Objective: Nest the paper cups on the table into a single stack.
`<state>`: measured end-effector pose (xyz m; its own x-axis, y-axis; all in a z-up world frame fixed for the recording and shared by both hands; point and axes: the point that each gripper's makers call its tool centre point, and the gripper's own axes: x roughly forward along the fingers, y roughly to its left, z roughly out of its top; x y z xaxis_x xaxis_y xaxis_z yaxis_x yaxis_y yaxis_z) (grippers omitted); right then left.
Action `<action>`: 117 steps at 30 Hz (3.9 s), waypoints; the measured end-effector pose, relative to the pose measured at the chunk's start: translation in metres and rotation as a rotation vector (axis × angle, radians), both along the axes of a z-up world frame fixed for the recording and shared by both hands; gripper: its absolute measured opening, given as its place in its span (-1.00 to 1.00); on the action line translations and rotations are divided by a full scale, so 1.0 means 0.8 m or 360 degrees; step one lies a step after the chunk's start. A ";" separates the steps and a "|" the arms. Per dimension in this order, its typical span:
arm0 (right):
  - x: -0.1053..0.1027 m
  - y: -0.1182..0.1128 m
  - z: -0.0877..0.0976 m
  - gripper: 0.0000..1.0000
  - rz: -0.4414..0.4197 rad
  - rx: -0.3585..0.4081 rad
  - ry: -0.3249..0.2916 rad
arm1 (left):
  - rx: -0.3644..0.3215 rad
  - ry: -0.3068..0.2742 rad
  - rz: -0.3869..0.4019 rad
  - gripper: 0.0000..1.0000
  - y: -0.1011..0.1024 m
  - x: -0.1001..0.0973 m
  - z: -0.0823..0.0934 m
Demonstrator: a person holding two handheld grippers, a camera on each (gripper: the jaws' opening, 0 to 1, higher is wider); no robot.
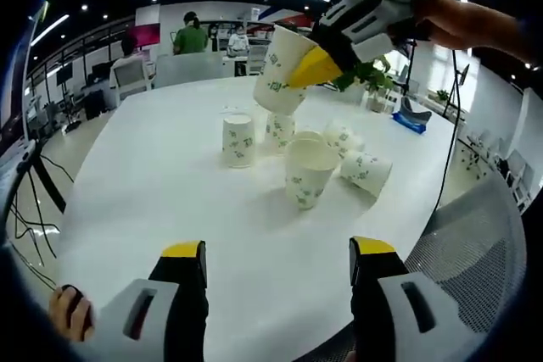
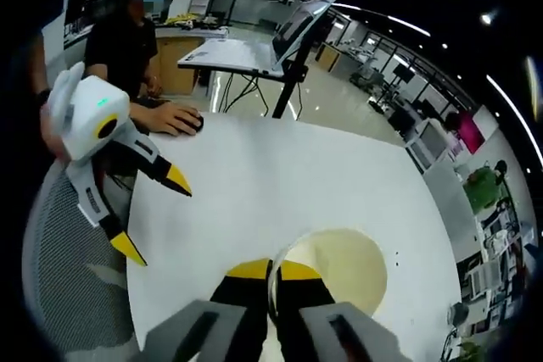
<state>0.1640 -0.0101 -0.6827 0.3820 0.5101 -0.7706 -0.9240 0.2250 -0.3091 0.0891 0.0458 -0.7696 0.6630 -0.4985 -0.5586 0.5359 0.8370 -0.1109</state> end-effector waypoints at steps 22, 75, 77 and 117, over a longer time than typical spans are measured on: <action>-0.031 -0.039 -0.053 -1.00 -0.0072 -0.0076 0.0174 | -0.0008 0.0001 0.0001 0.33 0.001 0.000 0.001; -0.020 -0.041 -0.119 -0.96 -0.0107 -0.0146 0.0287 | -0.0006 0.0016 -0.0018 0.31 -0.002 -0.003 0.001; -0.020 -0.041 -0.119 -0.94 -0.0100 -0.0147 0.0284 | -0.0007 0.0017 -0.0015 0.31 -0.002 -0.002 0.000; 0.181 0.000 -0.091 0.09 -0.0712 0.0271 0.0230 | -0.0007 0.0051 0.0017 0.30 0.004 -0.001 -0.005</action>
<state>0.3085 -0.0105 -0.7553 0.4874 0.4436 -0.7521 -0.7561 0.6452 -0.1094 0.0883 0.0493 -0.7736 0.6499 -0.4940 -0.5776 0.5232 0.8420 -0.1315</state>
